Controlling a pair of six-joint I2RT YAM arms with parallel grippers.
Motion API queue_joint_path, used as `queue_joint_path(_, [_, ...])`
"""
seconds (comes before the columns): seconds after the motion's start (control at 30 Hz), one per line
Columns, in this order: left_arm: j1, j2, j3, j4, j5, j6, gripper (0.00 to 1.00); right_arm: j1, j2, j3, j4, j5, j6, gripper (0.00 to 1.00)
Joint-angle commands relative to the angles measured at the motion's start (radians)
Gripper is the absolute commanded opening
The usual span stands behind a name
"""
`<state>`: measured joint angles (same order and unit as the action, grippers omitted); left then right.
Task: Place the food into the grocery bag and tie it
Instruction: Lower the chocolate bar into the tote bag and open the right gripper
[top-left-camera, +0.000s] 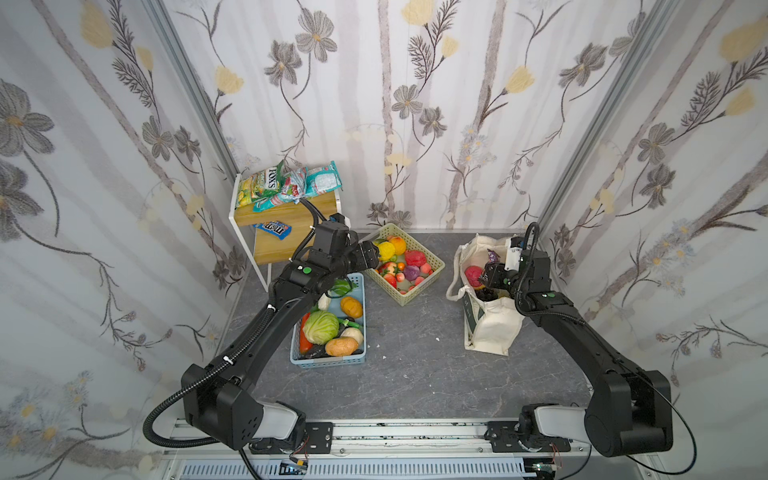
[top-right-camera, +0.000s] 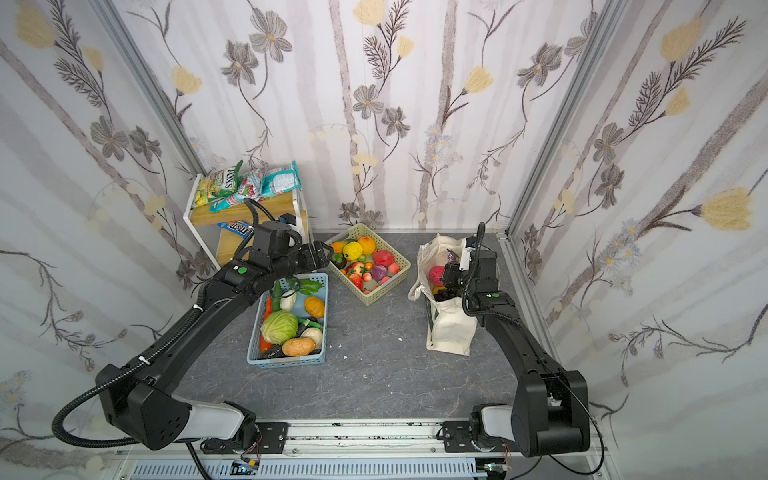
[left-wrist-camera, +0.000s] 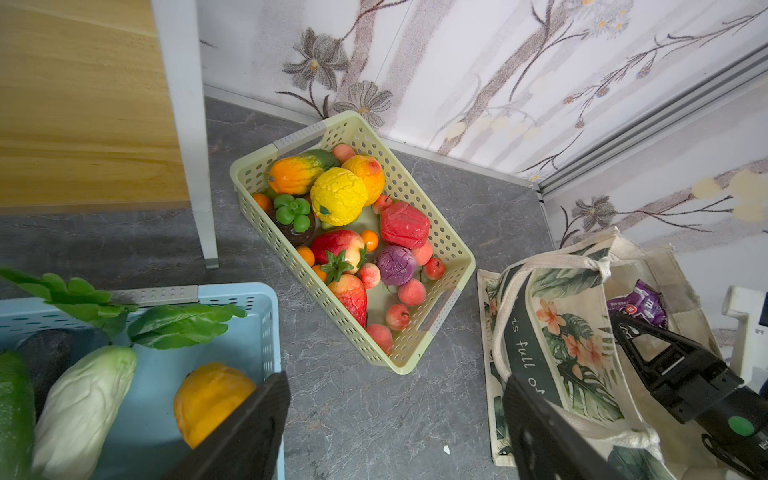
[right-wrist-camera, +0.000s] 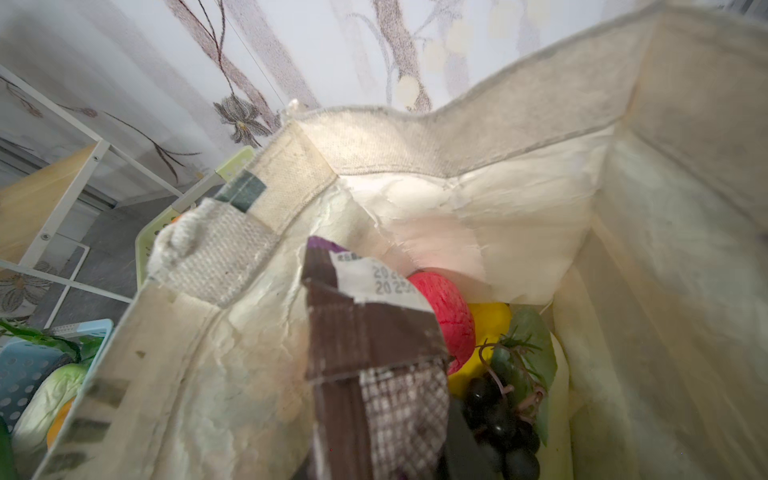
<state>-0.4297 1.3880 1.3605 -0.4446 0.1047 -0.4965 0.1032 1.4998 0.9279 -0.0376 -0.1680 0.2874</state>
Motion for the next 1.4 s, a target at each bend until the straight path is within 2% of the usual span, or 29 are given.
queue_joint_path(0.0, [0.006,-0.013,-0.004,0.005,-0.03,0.027,0.84,0.0,0.048,0.034,-0.049,-0.045,0.004,0.28])
queue_joint_path(0.47, [0.016,-0.028,-0.011,0.005,-0.035,0.031,0.84,0.0,0.242,0.056,-0.071,-0.094,0.002,0.33])
queue_joint_path(0.57, [0.017,-0.029,-0.003,0.001,-0.035,0.032,0.84,0.0,0.278,0.063,-0.064,-0.105,0.002,0.38])
queue_joint_path(0.73, [0.021,-0.029,0.005,-0.013,-0.046,0.038,0.84,0.0,0.302,0.07,-0.059,-0.108,0.002,0.52])
queue_joint_path(0.93, [0.029,-0.027,0.003,-0.019,-0.051,0.04,0.84,-0.003,0.279,0.083,-0.077,-0.114,0.002,0.67])
queue_joint_path(1.1, [0.034,-0.03,0.005,-0.028,-0.056,0.046,0.84,-0.005,0.202,0.101,-0.108,-0.117,-0.001,0.8])
queue_joint_path(1.37, [0.037,-0.044,0.009,-0.043,-0.067,0.054,0.84,-0.019,0.066,0.15,-0.169,-0.125,-0.006,0.83])
